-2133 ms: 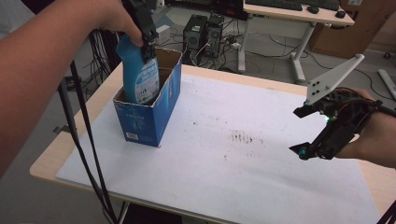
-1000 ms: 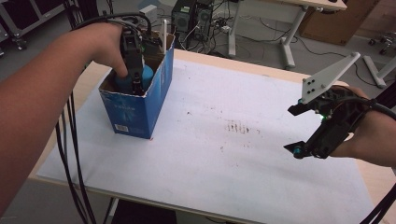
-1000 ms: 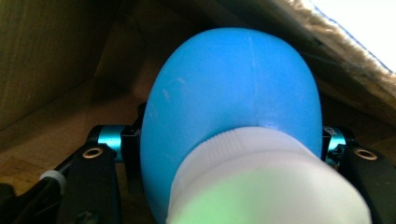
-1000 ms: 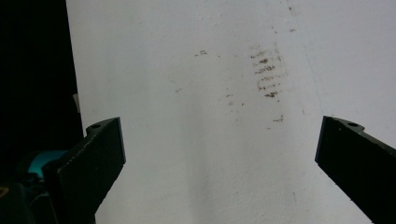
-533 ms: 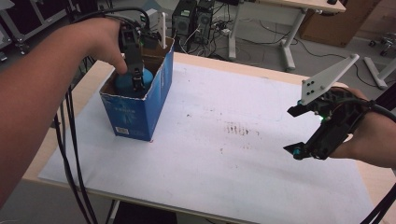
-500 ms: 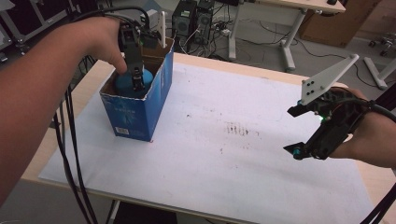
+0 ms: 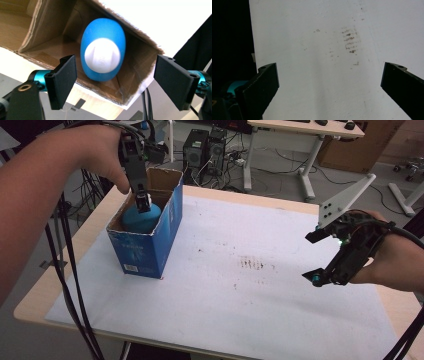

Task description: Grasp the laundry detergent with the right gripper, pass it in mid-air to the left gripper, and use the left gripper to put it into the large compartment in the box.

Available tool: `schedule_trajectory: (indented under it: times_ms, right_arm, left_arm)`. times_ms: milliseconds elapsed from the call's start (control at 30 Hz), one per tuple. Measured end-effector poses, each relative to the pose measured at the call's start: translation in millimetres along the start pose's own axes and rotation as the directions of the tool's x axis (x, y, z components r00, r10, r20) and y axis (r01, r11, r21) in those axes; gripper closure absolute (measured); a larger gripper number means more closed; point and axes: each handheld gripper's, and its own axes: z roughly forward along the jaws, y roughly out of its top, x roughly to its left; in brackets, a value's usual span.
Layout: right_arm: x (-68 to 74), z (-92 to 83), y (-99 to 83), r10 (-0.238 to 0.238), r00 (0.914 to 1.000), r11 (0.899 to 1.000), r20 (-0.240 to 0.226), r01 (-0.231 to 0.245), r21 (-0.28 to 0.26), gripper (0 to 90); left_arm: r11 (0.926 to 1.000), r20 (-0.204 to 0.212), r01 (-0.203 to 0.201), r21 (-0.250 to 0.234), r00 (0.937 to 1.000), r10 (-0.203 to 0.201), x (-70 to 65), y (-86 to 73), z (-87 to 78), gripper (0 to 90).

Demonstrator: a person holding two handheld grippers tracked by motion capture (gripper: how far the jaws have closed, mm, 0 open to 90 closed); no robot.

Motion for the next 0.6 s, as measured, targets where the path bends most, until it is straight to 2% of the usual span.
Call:
schedule_trajectory:
  times_ms: [67, 167, 300, 367, 400, 600]
  right_arm:
    - [-1.6, -2.4, 0.8, -0.001, 1.0, 1.0, 0.0, 0.001, 0.0, 0.6]
    - [-4.8, -6.0, 2.1, -0.005, 1.0, 1.0, -0.008, 0.005, -0.005, 0.6]
    - [-7.2, -9.3, 3.5, -0.008, 0.9999, 1.0, -0.007, 0.008, 0.005, 0.6]
    - [-8.7, -13.1, 5.7, -0.017, 0.9998, 0.999, -0.003, 0.017, 0.029, 0.6]
    - [-8.7, -13.1, 5.7, -0.017, 0.9998, 0.999, -0.003, 0.017, 0.029, 0.6]
    - [-15.1, -20.9, 11.1, -0.041, 0.9991, 0.996, -0.013, 0.042, 0.081, 0.6]
  left_arm:
    - [0.9999, -0.02, -0.011, -0.002, 0.9997, 0.011, -5.3, 2.9, -6.1, 13.0]
    - [0.9992, -0.035, -0.039, -0.003, 0.9986, 0.039, -13.2, 8.5, -13.3, 12.3]
    - [0.9976, -0.039, -0.07, -0.002, 0.9968, 0.069, -22.1, 15.3, -18.5, 9.4]
    - [0.9946, -0.036, -0.104, 0.002, 0.9939, 0.104, -31.8, 22.8, -21.3, 8.8]
    - [0.9946, -0.036, -0.104, 0.002, 0.9939, 0.104, -31.8, 22.8, -21.3, 8.4]
    - [0.9809, -0.008, -0.194, 0.017, 0.981, 0.194, -54.9, 41.8, -18.9, 6.1]
